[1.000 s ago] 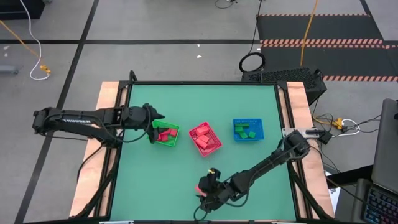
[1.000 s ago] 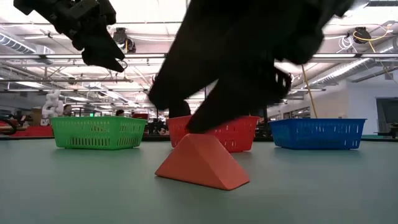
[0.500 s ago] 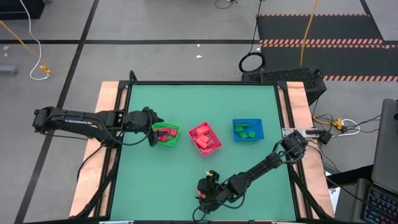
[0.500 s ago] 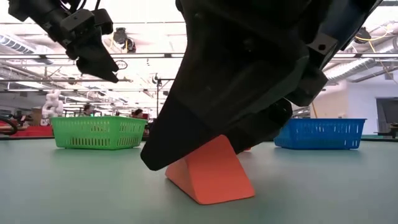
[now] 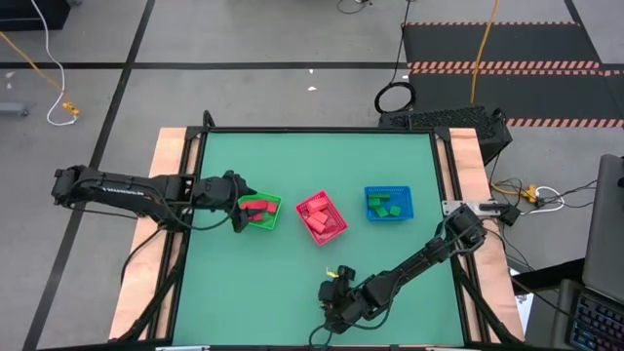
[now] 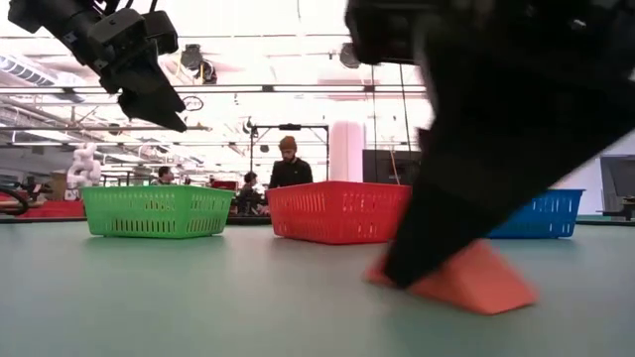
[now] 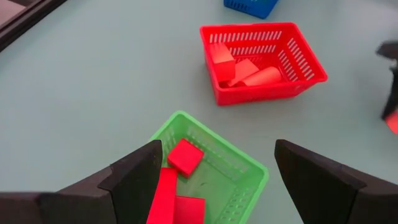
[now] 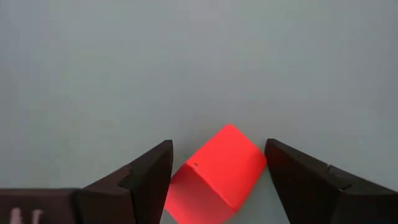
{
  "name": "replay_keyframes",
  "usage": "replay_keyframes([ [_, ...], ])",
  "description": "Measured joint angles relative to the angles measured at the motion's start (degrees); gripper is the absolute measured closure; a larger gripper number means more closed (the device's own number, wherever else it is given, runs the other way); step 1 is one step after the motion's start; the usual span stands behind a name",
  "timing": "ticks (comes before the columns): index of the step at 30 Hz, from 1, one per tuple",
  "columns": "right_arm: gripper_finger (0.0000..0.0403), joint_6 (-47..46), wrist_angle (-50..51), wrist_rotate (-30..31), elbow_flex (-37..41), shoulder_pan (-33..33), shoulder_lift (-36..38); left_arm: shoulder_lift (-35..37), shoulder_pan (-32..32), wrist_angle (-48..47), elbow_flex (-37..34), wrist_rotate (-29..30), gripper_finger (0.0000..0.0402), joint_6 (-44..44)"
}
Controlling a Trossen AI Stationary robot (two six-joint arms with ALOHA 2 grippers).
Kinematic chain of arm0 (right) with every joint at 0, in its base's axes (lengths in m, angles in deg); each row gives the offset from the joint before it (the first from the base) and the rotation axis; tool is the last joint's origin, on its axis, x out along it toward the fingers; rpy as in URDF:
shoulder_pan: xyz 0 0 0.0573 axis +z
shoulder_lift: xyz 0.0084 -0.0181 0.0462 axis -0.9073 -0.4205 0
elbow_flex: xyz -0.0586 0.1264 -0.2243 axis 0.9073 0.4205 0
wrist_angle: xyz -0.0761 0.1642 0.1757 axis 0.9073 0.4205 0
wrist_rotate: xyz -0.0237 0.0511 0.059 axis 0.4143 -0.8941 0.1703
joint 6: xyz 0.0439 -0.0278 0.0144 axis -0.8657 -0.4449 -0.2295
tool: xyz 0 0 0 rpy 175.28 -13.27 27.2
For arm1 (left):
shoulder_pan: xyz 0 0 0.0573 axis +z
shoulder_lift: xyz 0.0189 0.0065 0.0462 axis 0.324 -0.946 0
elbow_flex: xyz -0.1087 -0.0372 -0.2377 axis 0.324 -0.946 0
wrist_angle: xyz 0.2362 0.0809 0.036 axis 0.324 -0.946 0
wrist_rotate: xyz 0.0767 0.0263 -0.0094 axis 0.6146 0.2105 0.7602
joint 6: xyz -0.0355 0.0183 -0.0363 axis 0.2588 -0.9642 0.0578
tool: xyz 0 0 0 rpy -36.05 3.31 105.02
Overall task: Sort & place blocks by color
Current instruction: Put the pink block into the red bin
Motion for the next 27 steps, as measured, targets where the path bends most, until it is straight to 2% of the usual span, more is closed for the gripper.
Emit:
replay_keyframes([
  [4,0.0158,-3.6,6.9,-0.6,0.0,0.2,1.6,0.0,-0.8,-0.1,0.0,0.0,0.0092,0.3],
  [10,0.0168,-4.1,10.3,-1.0,0.1,0.3,1.8,0.0,-1.1,-0.3,0.0,0.5,0.0092,0.8],
  [13,0.0198,-2.6,10.5,-0.5,0.1,0.2,1.9,0.0,-1.1,-0.3,0.0,0.6,0.0092,0.9],
  [22,0.0323,0.1,11.2,0.3,0.0,0.2,1.9,0.0,-1.1,-0.3,0.0,0.9,0.0092,1.0],
  [27,0.0350,1.3,11.1,1.4,0.1,0.0,2.5,0.0,-1.1,-0.3,0.0,0.9,0.0092,1.0],
])
